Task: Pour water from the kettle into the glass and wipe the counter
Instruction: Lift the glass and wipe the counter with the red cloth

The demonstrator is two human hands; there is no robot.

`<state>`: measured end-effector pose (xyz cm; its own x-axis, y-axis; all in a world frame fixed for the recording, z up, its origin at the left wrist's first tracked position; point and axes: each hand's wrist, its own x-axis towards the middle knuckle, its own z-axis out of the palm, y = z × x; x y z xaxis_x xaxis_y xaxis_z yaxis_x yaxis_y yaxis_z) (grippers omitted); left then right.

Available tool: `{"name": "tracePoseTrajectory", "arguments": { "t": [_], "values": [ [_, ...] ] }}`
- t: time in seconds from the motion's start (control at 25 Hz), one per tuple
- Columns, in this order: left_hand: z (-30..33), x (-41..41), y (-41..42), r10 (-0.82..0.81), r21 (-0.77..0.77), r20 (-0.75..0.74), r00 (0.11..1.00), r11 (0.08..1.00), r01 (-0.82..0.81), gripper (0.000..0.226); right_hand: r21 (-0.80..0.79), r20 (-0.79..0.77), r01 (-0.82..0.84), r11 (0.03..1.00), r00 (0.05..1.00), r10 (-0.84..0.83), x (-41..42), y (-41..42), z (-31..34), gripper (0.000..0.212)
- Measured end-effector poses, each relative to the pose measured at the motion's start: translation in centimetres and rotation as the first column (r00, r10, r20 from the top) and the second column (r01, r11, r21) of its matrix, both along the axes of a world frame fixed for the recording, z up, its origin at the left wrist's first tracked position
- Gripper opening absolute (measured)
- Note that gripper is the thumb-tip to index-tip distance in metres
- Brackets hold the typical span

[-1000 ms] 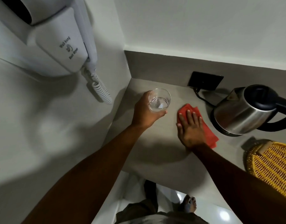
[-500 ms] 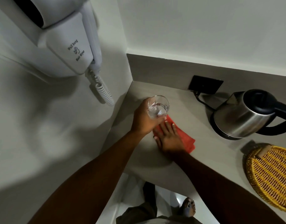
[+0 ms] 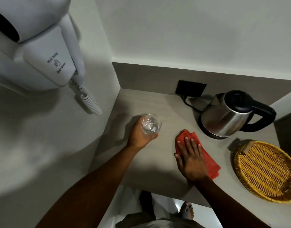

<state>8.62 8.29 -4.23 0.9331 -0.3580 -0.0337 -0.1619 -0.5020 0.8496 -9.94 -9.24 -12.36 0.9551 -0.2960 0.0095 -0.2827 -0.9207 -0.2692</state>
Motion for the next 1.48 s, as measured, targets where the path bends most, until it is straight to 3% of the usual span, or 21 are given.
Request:
{"name": "tracePoseTrajectory", "arguments": {
  "t": [0.44, 0.52, 0.6, 0.68, 0.76, 0.84, 0.92, 1.0, 1.08, 1.16, 1.24, 1.32, 1.36, 1.44, 1.48],
  "values": [
    [-1.1, -1.0, 0.0, 0.019, -0.037, 0.027, 0.999, 0.999, -0.018, 0.087, 0.025, 0.005, 0.007, 1.0, 1.0, -0.007, 0.4, -0.1, -0.2, 0.055],
    [-1.3, -1.0, 0.0, 0.0, -0.027, 0.04, 0.999, 1.0, 0.001, 0.087, 0.081, 0.041, 0.017, 0.997, 0.999, -0.02, 0.7, -0.1, 0.4, 0.052],
    [-1.6, -1.1, -0.3, -0.025, -0.023, 0.033, 0.999, 0.999, 0.026, 0.086, 0.251, 0.131, 0.06, 0.966, 0.987, -0.095, 0.5, -0.4, 1.6, 0.043],
    [-2.3, -0.8, 0.1, -0.048, -0.016, 0.002, 0.999, 0.999, 0.048, 0.083, 0.591, 0.174, 0.163, 0.79, 0.931, -0.322, 0.5, -0.4, 3.4, 0.038],
    [-3.0, -0.7, 0.1, -0.054, 0.014, 0.021, 0.998, 0.998, 0.054, 0.077, 0.873, 0.065, 0.245, 0.422, 0.799, -0.597, 0.1, -1.0, 5.6, 0.033],
    [-3.5, -1.0, 0.0, -0.039, 0.049, 0.021, 0.999, 0.998, 0.038, 0.069, 0.977, -0.058, 0.194, 0.094, 0.658, -0.75, -1.1, -2.1, 7.3, 0.028],
    [-3.7, -1.4, 0.0, -0.044, 0.042, -0.017, 0.999, 0.998, 0.045, 0.062, 0.988, -0.149, 0.061, -0.141, 0.597, -0.788, -3.5, -3.7, 9.1, 0.03],
    [-3.9, -1.4, 0.1, -0.051, 0.028, -0.063, 0.997, 0.998, 0.052, 0.062, 0.978, -0.168, -0.014, -0.209, 0.544, -0.822, -6.8, -5.9, 11.2, 0.026],
    [-4.1, -1.4, 0.1, -0.045, 0.018, -0.081, 0.996, 0.999, 0.047, 0.063, 0.997, -0.079, 0.012, -0.081, 0.416, -0.906, -10.1, -8.9, 13.1, 0.025],
    [-4.4, -2.0, 0.3, -0.035, 0.056, -0.029, 0.999, 0.998, 0.037, 0.06, 0.964, 0.084, 0.219, 0.15, 0.284, -0.955, -12.8, -12.4, 14.7, 0.028],
    [-5.1, -3.7, 0.8, -0.04, 0.153, 0.048, 0.998, 0.988, 0.032, 0.066, 0.851, 0.252, 0.405, 0.334, 0.243, -0.937, -14.3, -15.3, 15.1, 0.034],
    [-5.9, -5.6, 1.1, -0.063, 0.21, 0.087, 0.994, 0.977, 0.043, 0.081, 0.721, 0.325, 0.509, 0.469, 0.35, -0.879, -14.6, -17.0, 13.7, 0.037],
    [-6.2, -6.2, 1.4, -0.078, 0.23, 0.096, 0.992, 0.972, 0.055, 0.086, 0.643, 0.295, 0.546, 0.537, 0.471, -0.832, -14.3, -17.1, 12.2, 0.039],
    [-6.4, -7.1, 1.8, -0.115, 0.271, 0.083, 0.99, 0.958, 0.089, 0.089, 0.352, 0.09, 0.581, 0.734, 0.76, -0.644, -13.6, -16.9, 8.6, 0.047],
    [-6.4, -7.4, 1.9, -0.119, 0.29, 0.056, 0.991, 0.952, 0.097, 0.089, 0.209, -0.047, 0.539, 0.816, 0.839, -0.542, -13.4, -16.6, 7.0, 0.051]
  ]
}}
